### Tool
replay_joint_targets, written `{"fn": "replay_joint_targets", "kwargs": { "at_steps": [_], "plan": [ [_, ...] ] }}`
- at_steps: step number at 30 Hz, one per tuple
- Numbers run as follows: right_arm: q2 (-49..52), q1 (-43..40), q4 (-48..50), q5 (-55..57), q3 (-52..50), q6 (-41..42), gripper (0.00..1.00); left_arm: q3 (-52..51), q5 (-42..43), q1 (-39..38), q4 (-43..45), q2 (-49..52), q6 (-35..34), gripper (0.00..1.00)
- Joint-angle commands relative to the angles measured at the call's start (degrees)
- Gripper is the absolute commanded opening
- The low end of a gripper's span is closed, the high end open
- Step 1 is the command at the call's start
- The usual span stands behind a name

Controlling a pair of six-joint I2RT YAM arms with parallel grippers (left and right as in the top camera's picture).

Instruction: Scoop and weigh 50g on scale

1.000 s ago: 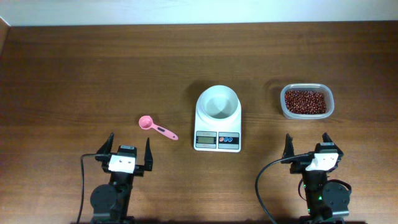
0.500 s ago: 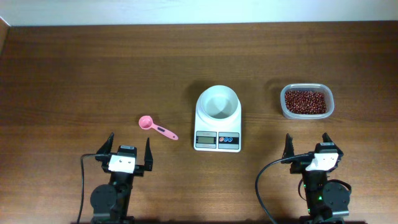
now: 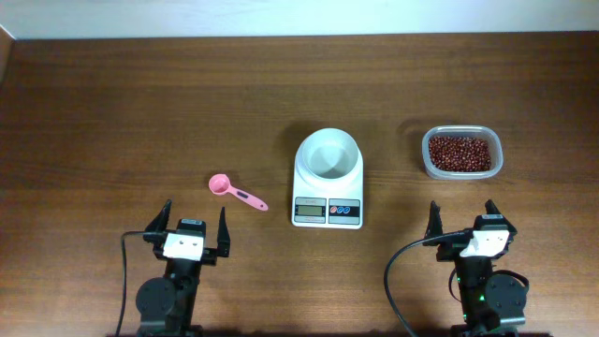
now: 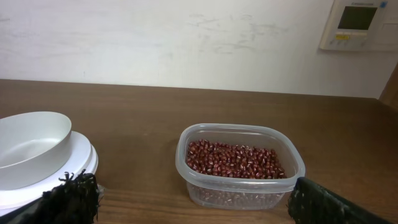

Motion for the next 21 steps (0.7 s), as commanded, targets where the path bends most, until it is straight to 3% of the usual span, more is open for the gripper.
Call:
{"fn": "replay_joint_targets", "kwargs": {
  "at_steps": [1, 9, 14, 18, 21],
  "plan": [
    [-0.7, 0.5, 0.1, 1.1, -0.5, 0.0, 0.99, -0.2, 2.2, 0.3, 1.7, -0.5, -0.7, 0.99],
    [-0.7, 0.5, 0.1, 1.1, -0.5, 0.0, 0.99, -0.2, 2.2, 0.3, 16.7, -0.5, -3.7, 0.99],
    [-0.7, 0.5, 0.1, 1.1, -0.5, 0.0, 0.99, -0.2, 2.1, 0.3, 32.7, -0.5, -3.7, 0.99],
    [-0.7, 0.5, 0.1, 1.1, -0.5, 0.0, 0.99, 0.4, -2.8, 0.3, 41.8, -0.5, -3.7, 0.99],
    [-0.7, 0.5, 0.1, 1.1, -0.5, 0.0, 0.99, 2.6, -3.4, 0.3, 41.7, -0.1, -3.7, 0.99]
  ]
}}
